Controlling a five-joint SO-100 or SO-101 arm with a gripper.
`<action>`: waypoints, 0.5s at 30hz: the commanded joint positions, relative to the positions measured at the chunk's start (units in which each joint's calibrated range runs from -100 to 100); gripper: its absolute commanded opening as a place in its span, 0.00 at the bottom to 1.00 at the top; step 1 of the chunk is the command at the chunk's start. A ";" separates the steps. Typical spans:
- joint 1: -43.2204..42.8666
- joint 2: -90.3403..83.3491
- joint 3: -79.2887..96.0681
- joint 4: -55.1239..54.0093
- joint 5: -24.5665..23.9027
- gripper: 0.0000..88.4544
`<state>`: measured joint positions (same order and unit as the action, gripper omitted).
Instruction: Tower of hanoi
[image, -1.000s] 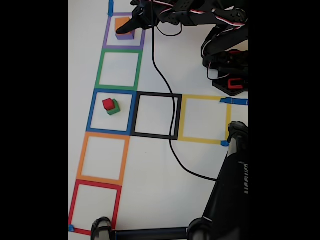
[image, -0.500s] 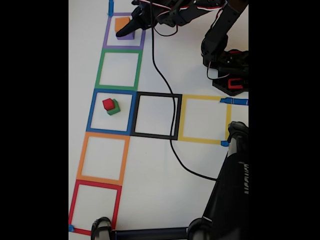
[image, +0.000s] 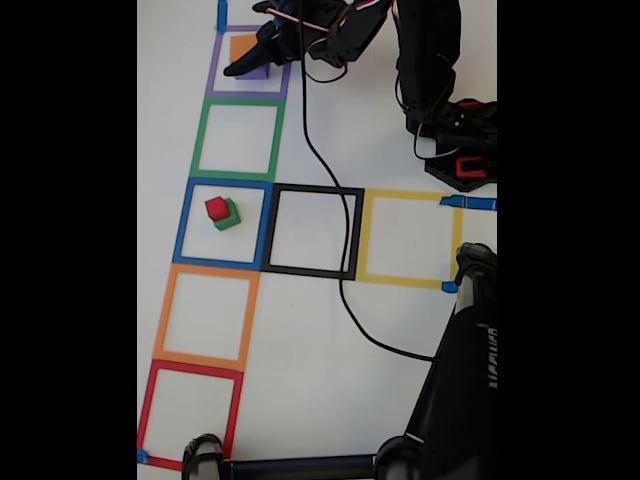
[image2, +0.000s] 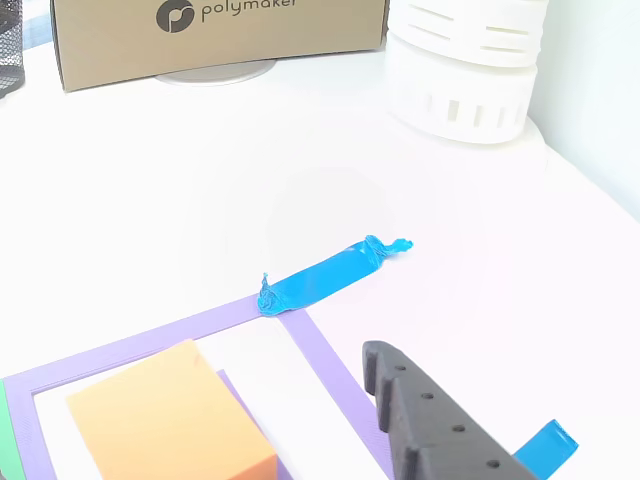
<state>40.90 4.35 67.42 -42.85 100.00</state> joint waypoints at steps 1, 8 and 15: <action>-1.02 1.34 0.04 -5.01 0.00 0.55; -1.30 6.51 1.58 -12.54 0.00 0.53; -1.88 10.55 0.58 -16.34 0.00 0.51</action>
<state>39.96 14.39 69.01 -56.63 100.00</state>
